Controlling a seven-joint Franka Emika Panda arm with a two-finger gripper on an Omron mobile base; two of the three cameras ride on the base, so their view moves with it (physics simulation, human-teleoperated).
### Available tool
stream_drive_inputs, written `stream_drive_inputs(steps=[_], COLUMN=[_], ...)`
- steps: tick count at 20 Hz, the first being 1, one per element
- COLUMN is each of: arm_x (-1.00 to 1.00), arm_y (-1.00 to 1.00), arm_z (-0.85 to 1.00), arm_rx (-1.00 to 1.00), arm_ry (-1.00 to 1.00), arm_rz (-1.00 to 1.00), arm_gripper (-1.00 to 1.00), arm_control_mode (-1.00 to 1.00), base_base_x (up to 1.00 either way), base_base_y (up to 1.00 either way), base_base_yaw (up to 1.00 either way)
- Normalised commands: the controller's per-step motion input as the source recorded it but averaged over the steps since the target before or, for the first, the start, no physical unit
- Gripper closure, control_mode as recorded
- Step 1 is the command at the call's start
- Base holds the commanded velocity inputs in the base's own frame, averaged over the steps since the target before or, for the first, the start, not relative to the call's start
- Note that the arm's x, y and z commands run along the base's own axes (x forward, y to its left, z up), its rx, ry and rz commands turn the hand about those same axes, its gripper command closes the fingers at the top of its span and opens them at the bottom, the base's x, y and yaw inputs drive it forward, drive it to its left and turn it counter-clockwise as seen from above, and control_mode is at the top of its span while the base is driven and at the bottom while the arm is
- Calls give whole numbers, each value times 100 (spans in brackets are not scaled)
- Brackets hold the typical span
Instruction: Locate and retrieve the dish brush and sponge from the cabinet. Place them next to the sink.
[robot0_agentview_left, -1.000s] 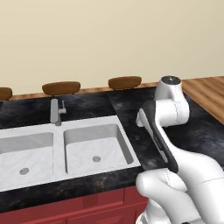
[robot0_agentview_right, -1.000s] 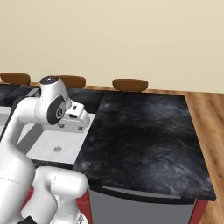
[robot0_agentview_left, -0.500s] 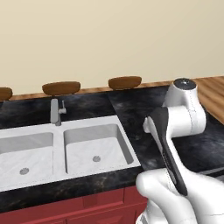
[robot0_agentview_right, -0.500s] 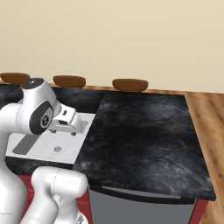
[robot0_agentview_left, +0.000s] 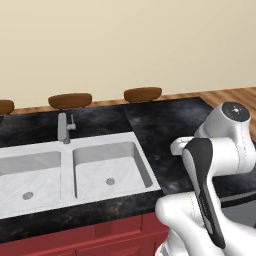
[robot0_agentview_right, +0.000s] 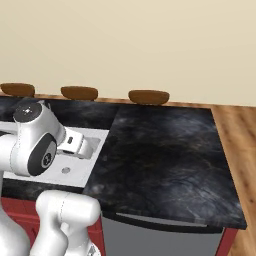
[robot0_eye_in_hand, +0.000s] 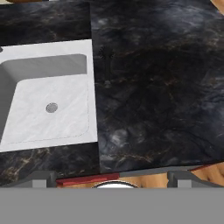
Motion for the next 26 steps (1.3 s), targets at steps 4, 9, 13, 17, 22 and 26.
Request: stream_drive_inputs(steps=[4, 9, 13, 17, 22, 26], arm_x=[0, 0, 0, 0, 0, 0], arm_y=[0, 0, 0, 0, 0, 0], arm_z=[0, 0, 0, 0, 0, 0], arm_rx=[0, 0, 0, 0, 0, 0], arm_ry=[0, 0, 0, 0, 0, 0], arm_rz=[0, 0, 0, 0, 0, 0], arm_gripper=[-100, -100, -100, -100, -100, -100], arm_control_mode=[-100, -100, 100, 100, 100, 100], base_base_x=[0, 0, -3, -2, 0, 0], base_base_y=[0, 0, -3, 0, 0, 0], base_base_yaw=[0, 0, -17, -47, -50, -50])
